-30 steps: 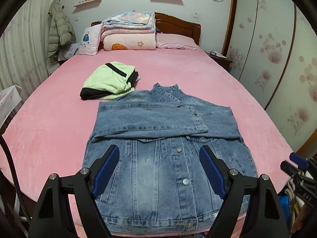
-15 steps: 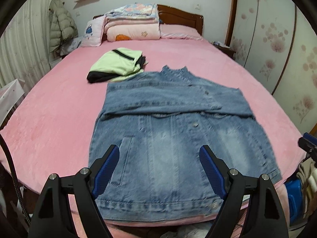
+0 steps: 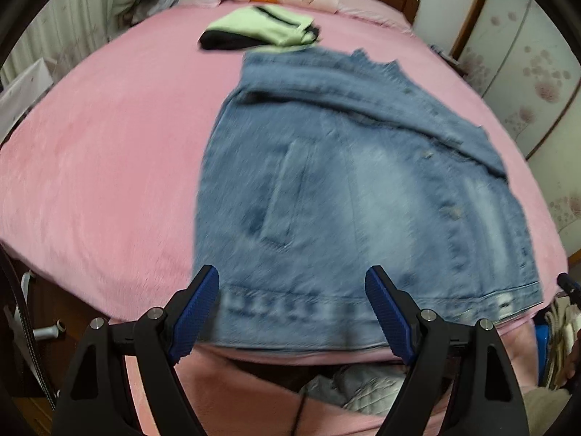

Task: Fold large clothes

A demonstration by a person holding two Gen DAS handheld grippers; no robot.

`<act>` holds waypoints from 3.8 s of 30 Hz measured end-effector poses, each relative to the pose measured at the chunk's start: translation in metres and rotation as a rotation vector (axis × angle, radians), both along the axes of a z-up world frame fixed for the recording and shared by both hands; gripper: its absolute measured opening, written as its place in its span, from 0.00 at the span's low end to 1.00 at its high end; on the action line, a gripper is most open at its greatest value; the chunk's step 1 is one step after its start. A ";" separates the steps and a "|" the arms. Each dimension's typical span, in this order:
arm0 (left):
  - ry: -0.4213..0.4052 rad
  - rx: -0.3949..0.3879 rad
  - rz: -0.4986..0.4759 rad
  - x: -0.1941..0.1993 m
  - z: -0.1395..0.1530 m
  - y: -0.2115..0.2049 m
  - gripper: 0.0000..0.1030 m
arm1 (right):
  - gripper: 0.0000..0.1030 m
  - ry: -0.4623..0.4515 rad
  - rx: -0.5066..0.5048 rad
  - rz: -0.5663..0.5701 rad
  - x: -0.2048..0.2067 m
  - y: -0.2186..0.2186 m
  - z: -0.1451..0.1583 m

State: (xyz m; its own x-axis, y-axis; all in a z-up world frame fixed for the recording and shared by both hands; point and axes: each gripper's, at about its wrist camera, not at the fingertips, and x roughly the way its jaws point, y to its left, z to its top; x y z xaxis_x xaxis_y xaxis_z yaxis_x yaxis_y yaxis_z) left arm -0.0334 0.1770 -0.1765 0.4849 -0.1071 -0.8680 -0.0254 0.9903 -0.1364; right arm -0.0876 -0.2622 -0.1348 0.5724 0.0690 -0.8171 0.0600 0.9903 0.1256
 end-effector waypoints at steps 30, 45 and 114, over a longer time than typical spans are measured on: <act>0.105 -0.297 -0.036 0.013 -0.062 0.045 0.71 | 0.39 0.208 0.235 -0.038 0.020 -0.051 -0.087; 0.149 -0.259 -0.027 0.018 -0.065 0.028 0.70 | 0.39 0.232 0.317 -0.065 0.023 -0.060 -0.103; 0.107 0.063 -0.155 0.408 -0.048 -0.020 0.77 | 0.63 0.169 0.101 -0.037 0.424 -0.044 -0.087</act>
